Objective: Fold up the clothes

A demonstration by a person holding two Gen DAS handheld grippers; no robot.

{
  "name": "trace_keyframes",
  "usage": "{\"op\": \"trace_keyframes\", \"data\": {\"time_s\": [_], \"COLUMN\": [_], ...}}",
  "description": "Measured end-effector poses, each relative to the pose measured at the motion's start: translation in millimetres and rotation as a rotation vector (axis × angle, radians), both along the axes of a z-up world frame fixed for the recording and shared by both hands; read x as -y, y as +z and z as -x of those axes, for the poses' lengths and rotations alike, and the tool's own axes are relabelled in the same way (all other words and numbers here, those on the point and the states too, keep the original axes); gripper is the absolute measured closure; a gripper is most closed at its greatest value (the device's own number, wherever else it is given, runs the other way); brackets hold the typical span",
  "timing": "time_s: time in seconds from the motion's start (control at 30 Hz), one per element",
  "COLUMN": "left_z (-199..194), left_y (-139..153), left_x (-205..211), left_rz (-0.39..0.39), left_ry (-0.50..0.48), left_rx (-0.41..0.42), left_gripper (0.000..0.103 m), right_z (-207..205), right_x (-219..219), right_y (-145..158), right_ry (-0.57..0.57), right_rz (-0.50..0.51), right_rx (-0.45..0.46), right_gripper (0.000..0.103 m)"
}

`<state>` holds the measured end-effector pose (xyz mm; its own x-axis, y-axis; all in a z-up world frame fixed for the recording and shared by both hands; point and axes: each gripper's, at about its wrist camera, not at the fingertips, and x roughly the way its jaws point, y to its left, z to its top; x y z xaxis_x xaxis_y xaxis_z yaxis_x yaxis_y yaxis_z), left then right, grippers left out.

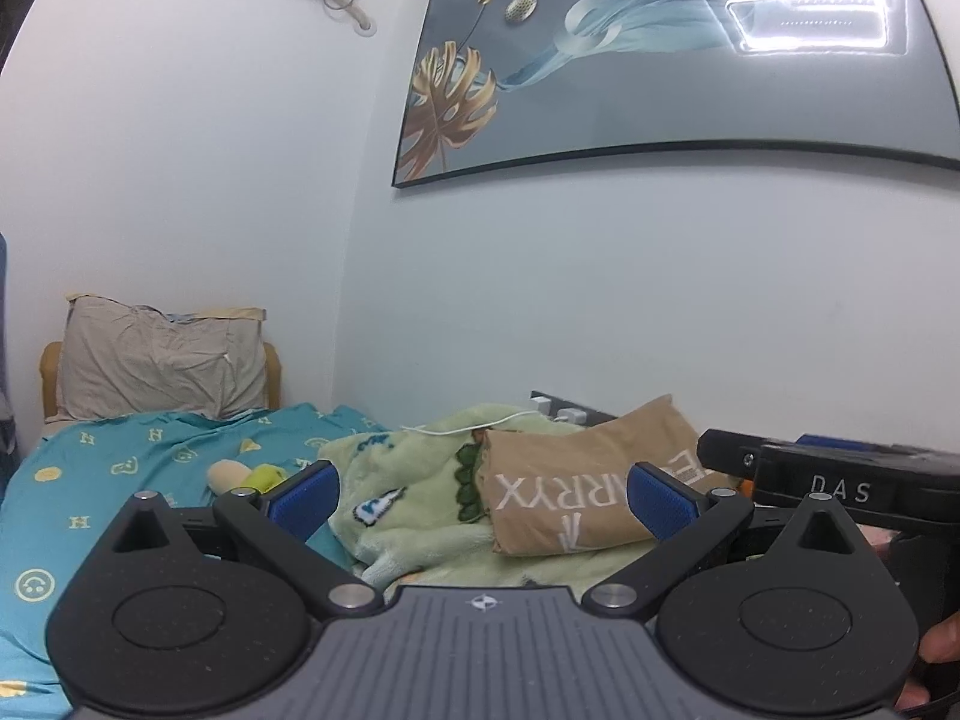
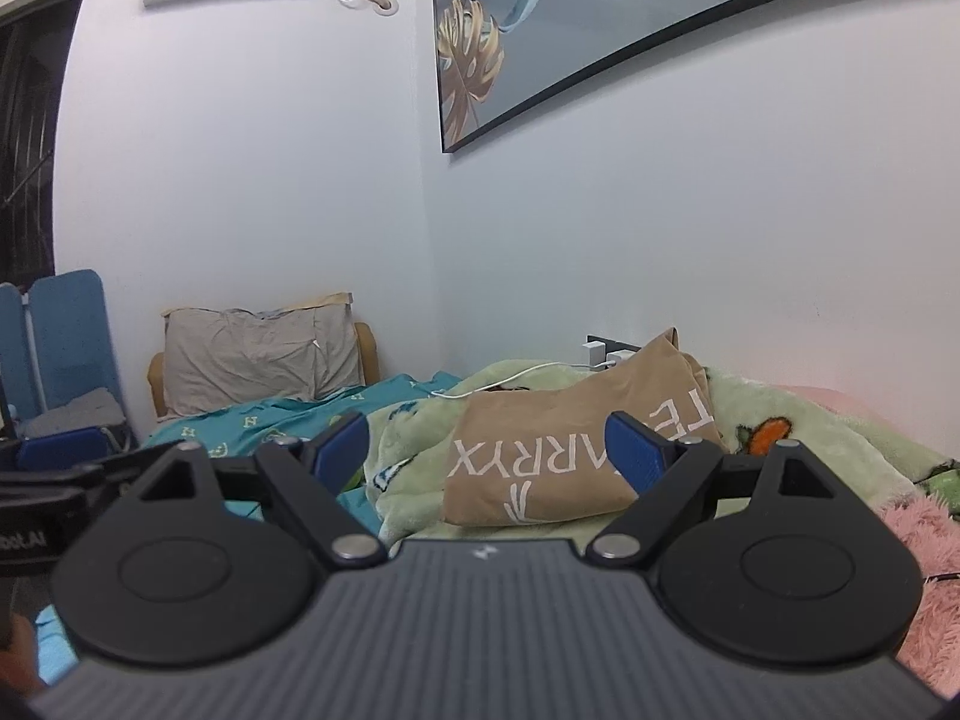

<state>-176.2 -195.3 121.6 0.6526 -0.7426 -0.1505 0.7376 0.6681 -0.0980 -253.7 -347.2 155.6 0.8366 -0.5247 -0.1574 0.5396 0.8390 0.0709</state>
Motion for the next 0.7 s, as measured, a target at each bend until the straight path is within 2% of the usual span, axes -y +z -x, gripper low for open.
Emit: {"op": "trace_keyframes", "data": {"time_s": [0.47, 0.7], "left_z": [-3.5, 0.8], "left_y": [-2.9, -4.7], "left_x": [-7.5, -2.0], "left_rz": [0.003, -0.036], "left_ry": [0.013, 0.012], "left_rx": [-0.011, 0.013], "left_gripper": [0.000, 0.000], "right_z": [-3.7, 1.0], "right_x": [-9.4, -11.0], "right_y": [-5.2, -5.3], "right_ry": [-0.021, -0.036], "right_rz": [0.010, 0.009], "right_rx": [-0.027, -0.021], "right_gripper": [0.016, 0.016]}}
